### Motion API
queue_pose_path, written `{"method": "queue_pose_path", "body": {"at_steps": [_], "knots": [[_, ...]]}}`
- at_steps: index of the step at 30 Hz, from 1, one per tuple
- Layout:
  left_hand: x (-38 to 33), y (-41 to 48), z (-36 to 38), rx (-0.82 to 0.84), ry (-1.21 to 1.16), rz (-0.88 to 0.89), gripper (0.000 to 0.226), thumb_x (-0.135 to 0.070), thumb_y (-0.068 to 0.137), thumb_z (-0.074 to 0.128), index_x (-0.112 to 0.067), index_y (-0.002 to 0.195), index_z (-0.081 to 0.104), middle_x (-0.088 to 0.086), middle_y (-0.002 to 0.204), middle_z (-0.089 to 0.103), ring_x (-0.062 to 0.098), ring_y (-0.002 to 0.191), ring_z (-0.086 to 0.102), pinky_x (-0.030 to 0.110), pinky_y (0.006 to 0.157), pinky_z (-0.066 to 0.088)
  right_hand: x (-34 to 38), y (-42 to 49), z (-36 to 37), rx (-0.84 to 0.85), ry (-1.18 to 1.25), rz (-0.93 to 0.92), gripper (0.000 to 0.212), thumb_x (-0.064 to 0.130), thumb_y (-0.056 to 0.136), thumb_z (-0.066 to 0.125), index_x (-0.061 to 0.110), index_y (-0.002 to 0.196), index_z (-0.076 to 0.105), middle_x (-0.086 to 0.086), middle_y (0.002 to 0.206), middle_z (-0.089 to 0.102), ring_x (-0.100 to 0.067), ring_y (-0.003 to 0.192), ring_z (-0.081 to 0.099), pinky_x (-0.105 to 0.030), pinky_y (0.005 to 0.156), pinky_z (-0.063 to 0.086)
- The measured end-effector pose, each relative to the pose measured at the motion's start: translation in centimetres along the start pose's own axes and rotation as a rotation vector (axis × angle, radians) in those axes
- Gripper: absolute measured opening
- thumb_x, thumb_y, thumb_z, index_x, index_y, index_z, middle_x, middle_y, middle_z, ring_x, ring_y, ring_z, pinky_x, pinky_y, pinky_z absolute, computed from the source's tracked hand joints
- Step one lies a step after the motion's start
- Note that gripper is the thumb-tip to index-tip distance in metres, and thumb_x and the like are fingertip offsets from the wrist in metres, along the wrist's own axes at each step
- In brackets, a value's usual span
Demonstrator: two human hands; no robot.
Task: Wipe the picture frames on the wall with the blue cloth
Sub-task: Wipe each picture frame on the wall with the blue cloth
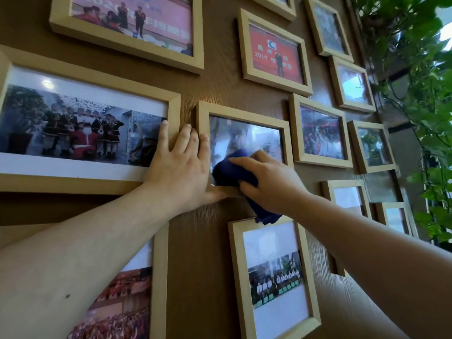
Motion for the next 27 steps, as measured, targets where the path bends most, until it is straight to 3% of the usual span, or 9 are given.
{"method": "queue_pose_path", "body": {"at_steps": [5,10,15,21,27], "knots": [[-0.2,0.0,0.1,-0.009,0.011,0.007,0.123,-0.092,0.065,0.010,-0.001,0.148,0.008,0.022,0.155,0.027,0.033,0.147,0.014,0.067,0.115,0.006,2.1,0.2,0.0,0.025,-0.001,-0.095,0.049,0.040,0.086,0.049,0.035,0.134,0.043,-0.003,0.106,0.052,-0.012,0.072,0.041,-0.015,0.053,0.021],[-0.1,-0.1,0.0,0.017,0.005,-0.007,0.132,-0.090,0.054,-0.017,-0.002,0.149,0.010,0.021,0.156,0.027,0.032,0.147,0.014,0.067,0.115,0.004,-2.2,-1.6,-0.1,0.043,-0.066,-0.009,0.047,0.045,0.083,0.043,0.041,0.130,0.042,0.000,0.103,0.051,-0.014,0.071,0.047,-0.021,0.051,0.026],[0.1,-0.1,0.3,0.020,0.040,-0.001,0.127,-0.091,0.059,0.001,-0.001,0.148,0.010,0.022,0.155,0.028,0.033,0.147,0.015,0.067,0.115,0.007,-7.4,-3.7,0.0,0.076,-0.181,0.137,0.042,0.042,0.086,0.050,0.040,0.128,0.045,0.000,0.105,0.052,-0.019,0.077,0.053,-0.028,0.057,0.035],[0.0,0.1,0.3,0.037,0.046,-0.010,0.124,-0.092,0.064,0.015,-0.002,0.149,0.005,0.021,0.157,0.022,0.033,0.148,0.010,0.067,0.115,0.007,-8.8,-4.4,-0.9,0.156,-0.402,0.132,0.041,0.041,0.089,0.051,0.035,0.129,0.048,-0.004,0.106,0.056,-0.020,0.077,0.056,-0.027,0.054,0.034],[1.6,-1.5,-1.2,0.020,-0.021,0.004,0.113,-0.088,0.070,0.008,-0.009,0.150,-0.004,0.016,0.162,0.008,0.030,0.149,0.000,0.063,0.117,0.004,-6.1,-2.9,-2.7,0.008,-0.252,0.143,0.039,0.039,0.086,0.053,0.036,0.125,0.046,-0.003,0.101,0.056,-0.017,0.067,0.048,-0.023,0.051,0.029]]}}
Point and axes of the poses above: each hand's wrist, its own y-axis towards the middle knuckle, its own z-axis out of the palm, x = y × z, the point moved 10 cm from there along y, towards the middle knuckle
